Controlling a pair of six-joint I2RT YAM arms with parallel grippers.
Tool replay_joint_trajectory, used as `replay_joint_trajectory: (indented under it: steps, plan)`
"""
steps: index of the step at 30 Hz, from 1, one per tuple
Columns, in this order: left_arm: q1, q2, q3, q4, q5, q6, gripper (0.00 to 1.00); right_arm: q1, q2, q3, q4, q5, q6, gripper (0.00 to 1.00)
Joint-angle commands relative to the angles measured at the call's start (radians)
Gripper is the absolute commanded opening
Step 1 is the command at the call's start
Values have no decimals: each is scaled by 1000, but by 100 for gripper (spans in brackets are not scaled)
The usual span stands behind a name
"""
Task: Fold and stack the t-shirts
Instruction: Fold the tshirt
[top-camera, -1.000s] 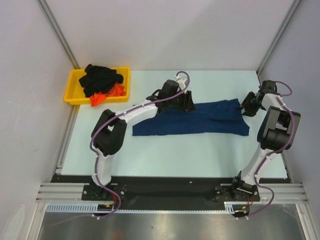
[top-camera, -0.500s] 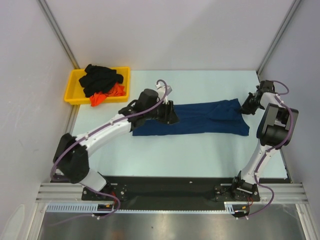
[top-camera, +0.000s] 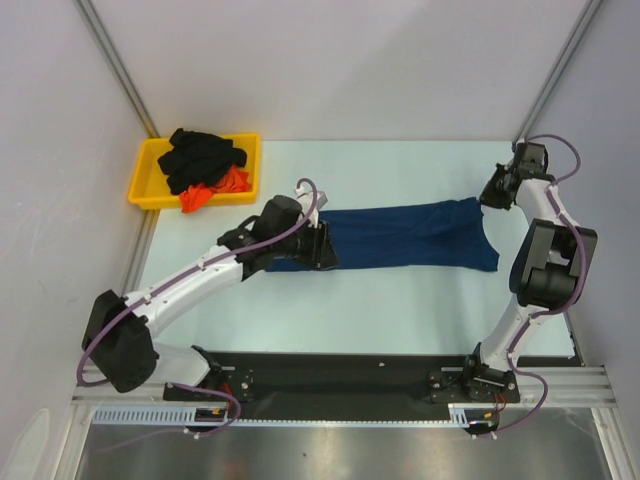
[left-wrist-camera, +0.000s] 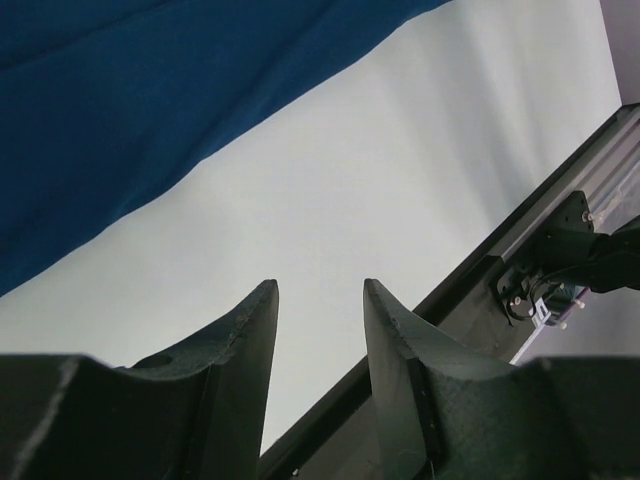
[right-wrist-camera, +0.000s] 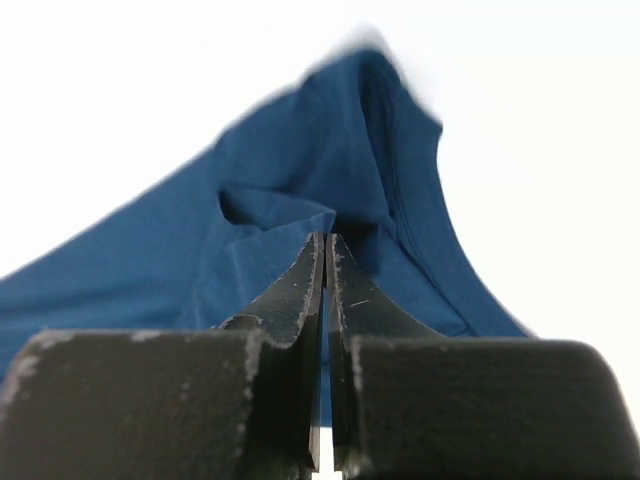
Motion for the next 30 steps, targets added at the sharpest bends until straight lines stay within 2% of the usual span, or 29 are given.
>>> replay_joint_trajectory:
  steps: [1, 3, 4, 7, 8, 10, 11, 13, 17, 20, 21, 22, 24, 25, 28, 30]
  plan:
    - [-1, -59, 12, -28, -22, 10, 45, -2, -10, 25, 74, 42, -1, 0]
    - [-1, -62, 18, -44, -22, 10, 45, -2, 41, 91, 42, 41, -6, 1]
    - [-1, -65, 18, -59, -22, 13, 45, -2, 65, 119, 25, 50, -6, 4]
    - [-1, -91, 7, -87, -27, 11, 46, -2, 159, 199, -12, 55, -16, 16]
    - [-1, -99, 3, -96, -31, 14, 46, -1, 180, 211, -13, 59, -21, 24]
    - [-1, -125, -2, -119, -45, 25, 46, 4, 193, 266, -52, 79, -26, 28]
    - [-2, -131, -1, -125, -51, 30, 46, 8, 194, 291, -78, 90, -27, 41]
    - [-1, -148, -1, -141, -65, 46, 46, 37, 179, 355, -156, 146, -39, 51]
    - [4, -148, 15, -142, -73, 66, 47, 136, 119, 417, -237, 226, -41, 61]
    - [8, -139, 29, -133, -67, 82, 47, 217, 133, 476, -318, 217, 12, 60]
    - [11, -137, 33, -128, -65, 85, 47, 229, 142, 477, -320, 184, 31, 58]
    - [16, -133, 35, -127, -64, 86, 47, 246, 157, 470, -319, 148, 55, 50]
    - [30, -131, 38, -122, -45, 88, 47, 255, 183, 473, -326, 121, 103, 46]
    - [34, -131, 36, -121, -41, 88, 47, 255, 205, 478, -329, 114, 115, 41]
    - [50, -140, 30, -122, -27, 89, 47, 255, 231, 483, -311, 78, 137, 40]
    - [59, -148, 16, -121, -13, 92, 47, 255, 271, 545, -369, 109, 103, 40]
